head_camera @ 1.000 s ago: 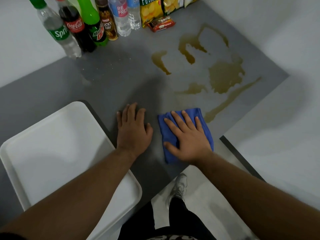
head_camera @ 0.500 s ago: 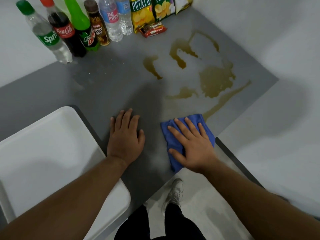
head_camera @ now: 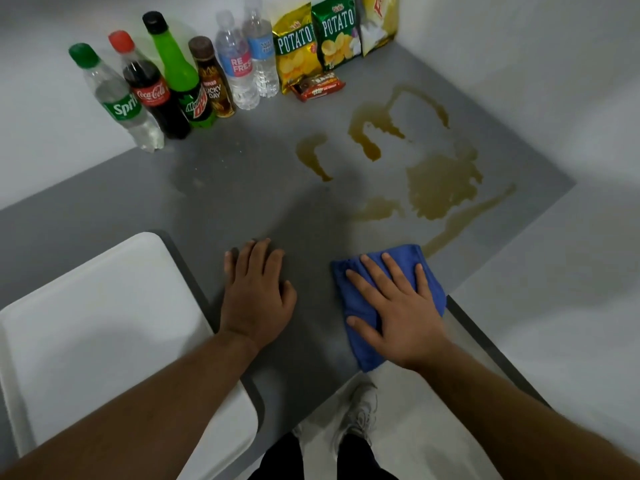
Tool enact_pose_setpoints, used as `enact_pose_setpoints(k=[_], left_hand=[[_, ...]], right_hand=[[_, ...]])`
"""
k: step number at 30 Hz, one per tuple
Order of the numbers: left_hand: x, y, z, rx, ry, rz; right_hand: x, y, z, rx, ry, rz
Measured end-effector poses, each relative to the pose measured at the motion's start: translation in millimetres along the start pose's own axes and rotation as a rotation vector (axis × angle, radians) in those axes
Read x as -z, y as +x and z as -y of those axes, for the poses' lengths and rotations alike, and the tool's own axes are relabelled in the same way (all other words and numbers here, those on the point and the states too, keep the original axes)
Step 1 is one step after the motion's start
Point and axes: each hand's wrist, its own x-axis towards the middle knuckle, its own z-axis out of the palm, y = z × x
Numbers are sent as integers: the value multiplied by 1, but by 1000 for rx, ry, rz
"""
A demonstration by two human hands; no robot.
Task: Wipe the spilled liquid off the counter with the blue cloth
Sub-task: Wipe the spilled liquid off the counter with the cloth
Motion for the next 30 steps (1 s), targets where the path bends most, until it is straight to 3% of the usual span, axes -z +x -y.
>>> enact_pose_setpoints(k=[8, 16, 25, 30], left_hand=[[-3, 28, -20, 22, -49, 37], [-8, 38, -31, 52, -95, 53], [-3, 37, -32, 59, -115, 67], [-3, 38, -31, 66, -138, 71]], right_hand=[[14, 66, -8, -166, 0, 20], [9, 26, -33, 101, 42, -15], [19, 102, -32, -135, -16, 33], [14, 98, 2, 16, -15, 44]])
